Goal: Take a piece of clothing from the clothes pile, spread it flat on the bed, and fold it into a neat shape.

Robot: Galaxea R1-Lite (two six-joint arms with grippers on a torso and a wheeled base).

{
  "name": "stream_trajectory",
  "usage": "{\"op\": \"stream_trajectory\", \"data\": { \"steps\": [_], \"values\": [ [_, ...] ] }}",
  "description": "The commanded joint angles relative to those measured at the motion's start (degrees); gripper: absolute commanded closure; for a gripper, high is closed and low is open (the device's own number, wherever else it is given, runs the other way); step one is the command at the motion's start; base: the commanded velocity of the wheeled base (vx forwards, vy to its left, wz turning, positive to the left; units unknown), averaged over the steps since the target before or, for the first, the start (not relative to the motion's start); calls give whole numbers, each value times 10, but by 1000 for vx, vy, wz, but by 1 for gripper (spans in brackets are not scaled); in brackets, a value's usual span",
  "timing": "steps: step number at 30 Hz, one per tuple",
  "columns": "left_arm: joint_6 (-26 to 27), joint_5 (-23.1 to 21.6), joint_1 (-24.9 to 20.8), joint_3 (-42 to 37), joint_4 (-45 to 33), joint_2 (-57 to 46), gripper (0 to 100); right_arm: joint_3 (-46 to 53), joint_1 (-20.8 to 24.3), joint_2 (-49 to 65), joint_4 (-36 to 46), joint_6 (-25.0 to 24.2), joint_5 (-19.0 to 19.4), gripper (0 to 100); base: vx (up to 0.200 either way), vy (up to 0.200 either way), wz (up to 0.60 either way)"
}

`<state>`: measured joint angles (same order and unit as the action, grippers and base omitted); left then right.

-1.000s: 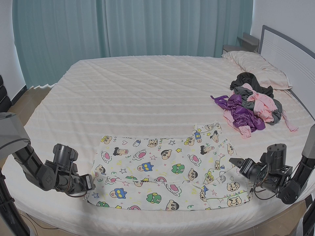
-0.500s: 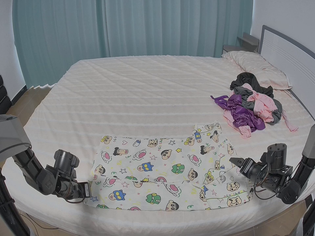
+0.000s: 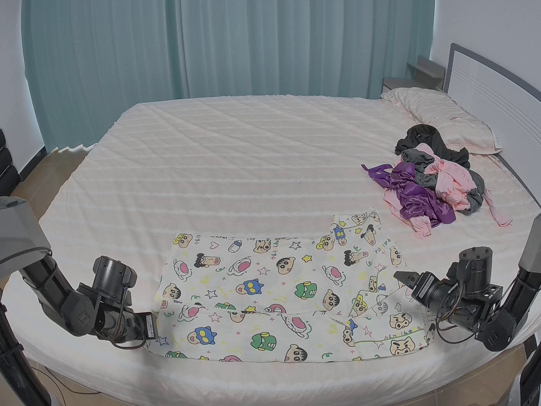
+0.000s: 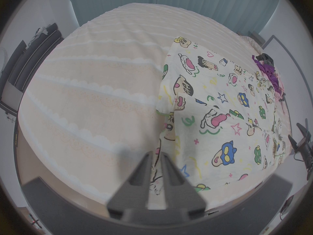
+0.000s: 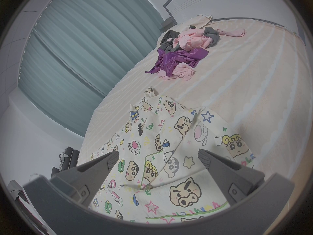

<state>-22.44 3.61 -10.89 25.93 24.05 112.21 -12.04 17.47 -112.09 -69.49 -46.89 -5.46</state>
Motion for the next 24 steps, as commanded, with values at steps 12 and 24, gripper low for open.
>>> {"op": "stream_trajectory", "data": {
  "steps": [12,24],
  "values": [
    [22,-33,27,-12,-5,-28,0,0,0,-1,0,0,0,0,0,0,0],
    [79,-19,63,1,-81,-81,0,0,1,-2,0,0,0,0,0,0,0]
  ]
}}
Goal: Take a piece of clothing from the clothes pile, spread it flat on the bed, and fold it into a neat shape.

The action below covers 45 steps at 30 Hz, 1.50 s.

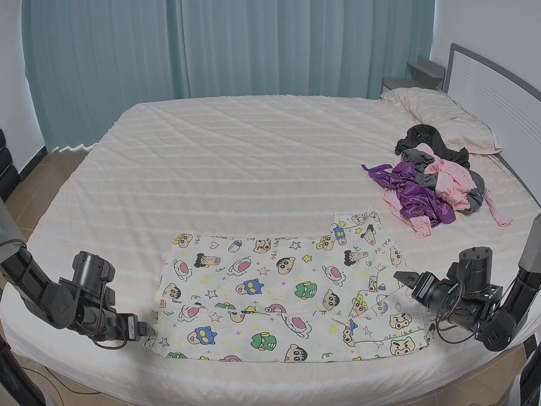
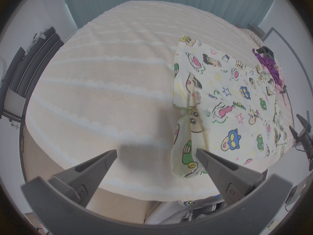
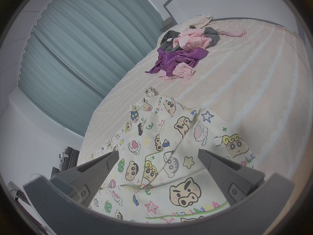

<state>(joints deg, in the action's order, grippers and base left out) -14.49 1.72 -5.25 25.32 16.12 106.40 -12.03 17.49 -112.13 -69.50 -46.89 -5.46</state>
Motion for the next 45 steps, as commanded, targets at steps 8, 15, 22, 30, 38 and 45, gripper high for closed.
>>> {"op": "stream_trajectory", "data": {
  "steps": [8,15,22,30,38,45],
  "values": [
    [-1,-8,9,14,0,-19,0,0,0,-2,0,0,0,0,0,0,0],
    [0,-104,10,10,14,-16,0,0,1,-3,0,0,1,0,0,0,0],
    [-1,-146,0,-5,61,18,0,0,4,-4,0,0,1,0,0,0,0],
    [-36,-144,-31,-9,100,50,0,0,5,-3,0,0,1,0,0,0,0],
    [-46,-117,-34,-10,121,71,100,0,6,-3,0,-1,1,0,0,0,0],
    [-49,-65,-35,-7,123,98,100,0,6,-3,0,0,1,0,0,0,0]
  ]
}}
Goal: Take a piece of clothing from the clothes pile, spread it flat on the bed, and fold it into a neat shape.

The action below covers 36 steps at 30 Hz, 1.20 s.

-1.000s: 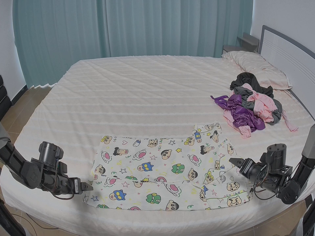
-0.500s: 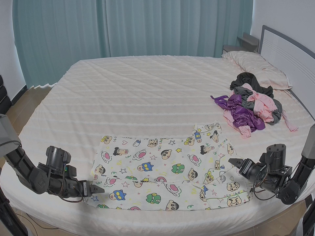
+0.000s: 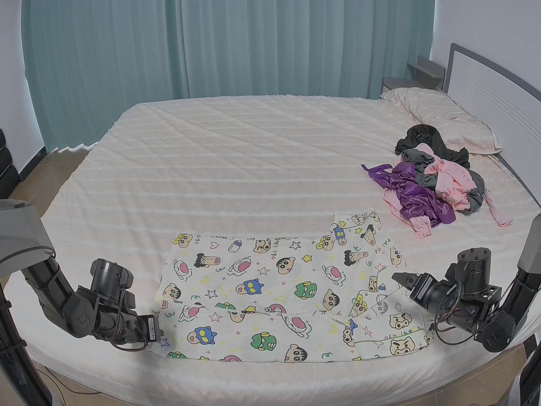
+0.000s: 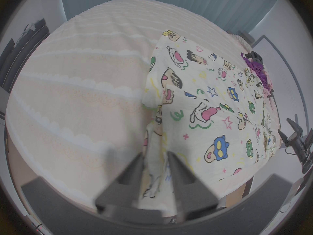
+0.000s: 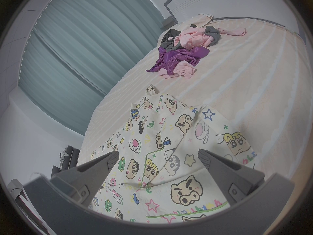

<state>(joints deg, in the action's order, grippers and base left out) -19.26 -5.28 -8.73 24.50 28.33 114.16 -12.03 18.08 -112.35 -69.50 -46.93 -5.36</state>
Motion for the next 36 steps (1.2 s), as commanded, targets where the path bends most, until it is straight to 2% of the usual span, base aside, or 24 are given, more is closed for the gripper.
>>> {"op": "stream_trajectory", "data": {
  "steps": [1,8,14,29,30,32,36],
  "values": [
    [-2,5,-1,-1,1,19,100,0,0,-1,0,0,0,0,0,0,0],
    [2,8,-4,-11,-3,12,100,1,-1,-1,0,0,-1,0,0,0,0],
    [3,48,-10,-17,-4,11,100,0,-1,2,0,0,-3,0,0,0,0],
    [-1,69,-22,-17,-4,3,100,4,-6,13,0,6,-6,0,0,0,0],
    [-1,69,-22,-17,-4,3,0,10,-7,18,1,8,-4,0,0,0,0],
    [-2,69,-22,-17,-3,3,0,17,-8,20,1,11,0,0,0,0,0],
    [-2,69,-21,-17,0,-4,0,39,-33,13,1,53,29,0,0,0,0]
  ]
}}
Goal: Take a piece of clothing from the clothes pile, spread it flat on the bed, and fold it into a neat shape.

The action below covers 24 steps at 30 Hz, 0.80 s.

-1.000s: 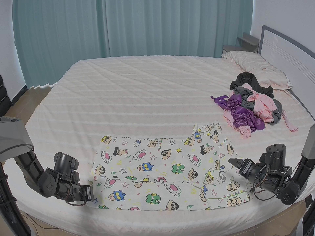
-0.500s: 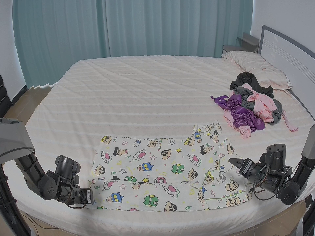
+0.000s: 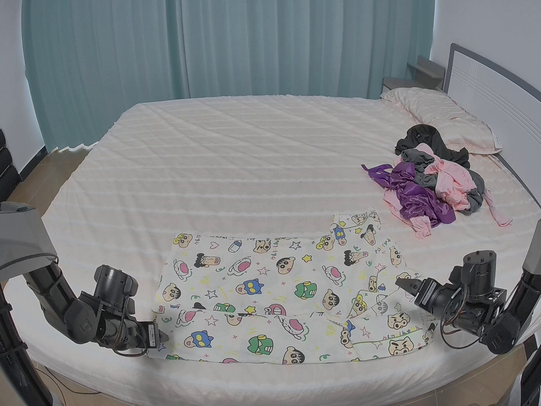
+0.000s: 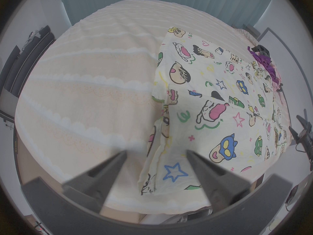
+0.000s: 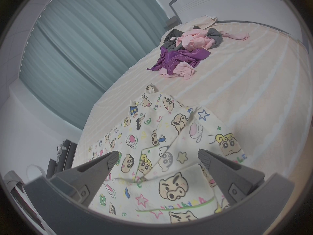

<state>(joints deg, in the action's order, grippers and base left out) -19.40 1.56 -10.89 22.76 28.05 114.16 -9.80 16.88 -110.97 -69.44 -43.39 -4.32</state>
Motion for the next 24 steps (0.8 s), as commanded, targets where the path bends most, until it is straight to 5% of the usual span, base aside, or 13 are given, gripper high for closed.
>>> {"op": "stream_trajectory", "data": {
  "steps": [1,5,10,16,24],
  "values": [
    [0,0,2,3,3,-5,0,23,-32,-2,0,26,39,0,0,0,0],
    [-4,-5,16,12,3,-23,0,43,-80,-18,0,59,136,0,0,0,0],
    [-56,-41,31,46,5,-32,0,64,-105,-54,-6,147,188,0,0,0,0],
    [-81,-98,35,45,58,-35,0,75,-129,-81,-79,167,224,0,0,0,0],
    [-58,-106,33,38,104,10,0,98,-138,-156,-166,201,237,0,0,0,0]
  ]
}}
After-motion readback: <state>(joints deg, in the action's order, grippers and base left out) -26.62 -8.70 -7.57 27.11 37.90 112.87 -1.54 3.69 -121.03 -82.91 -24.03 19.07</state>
